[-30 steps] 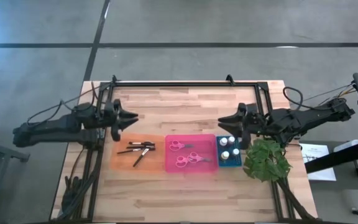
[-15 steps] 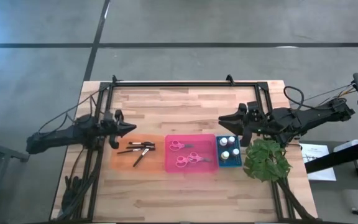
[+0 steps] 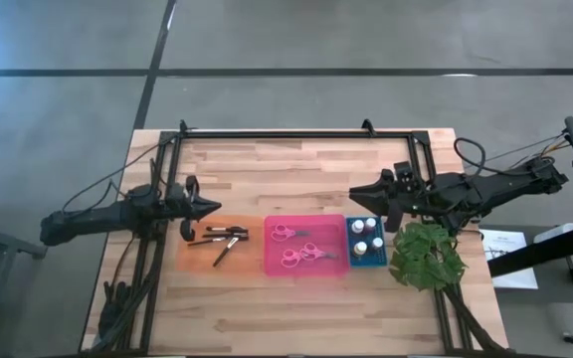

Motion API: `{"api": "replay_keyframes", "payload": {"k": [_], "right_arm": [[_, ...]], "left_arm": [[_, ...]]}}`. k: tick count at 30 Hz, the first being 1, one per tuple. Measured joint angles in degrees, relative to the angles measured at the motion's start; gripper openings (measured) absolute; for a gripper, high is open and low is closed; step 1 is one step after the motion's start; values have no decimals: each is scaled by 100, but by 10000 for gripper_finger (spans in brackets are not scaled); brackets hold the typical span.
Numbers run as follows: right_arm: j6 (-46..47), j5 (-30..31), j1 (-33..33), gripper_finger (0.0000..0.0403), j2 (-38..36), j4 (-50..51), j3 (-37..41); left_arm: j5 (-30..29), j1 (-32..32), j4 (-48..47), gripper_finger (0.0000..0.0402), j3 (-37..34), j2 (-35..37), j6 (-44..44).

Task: Pick & Place Paint Supplies
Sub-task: Return to Home Position

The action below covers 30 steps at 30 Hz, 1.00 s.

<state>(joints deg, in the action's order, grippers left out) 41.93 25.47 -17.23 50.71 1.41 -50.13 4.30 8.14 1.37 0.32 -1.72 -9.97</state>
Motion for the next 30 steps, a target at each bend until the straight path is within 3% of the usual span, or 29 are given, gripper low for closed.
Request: {"api": "replay_keyframes", "payload": {"k": [15, 30], "right_arm": [[-67, -1, -2, 111, -36, -20, 0], [-966, -211, 2, 111, 271, -22, 12]], "left_arm": [[-193, 0, -29, 6, 0, -2, 1007], [-195, 3, -31, 11, 0, 0, 661]]}}
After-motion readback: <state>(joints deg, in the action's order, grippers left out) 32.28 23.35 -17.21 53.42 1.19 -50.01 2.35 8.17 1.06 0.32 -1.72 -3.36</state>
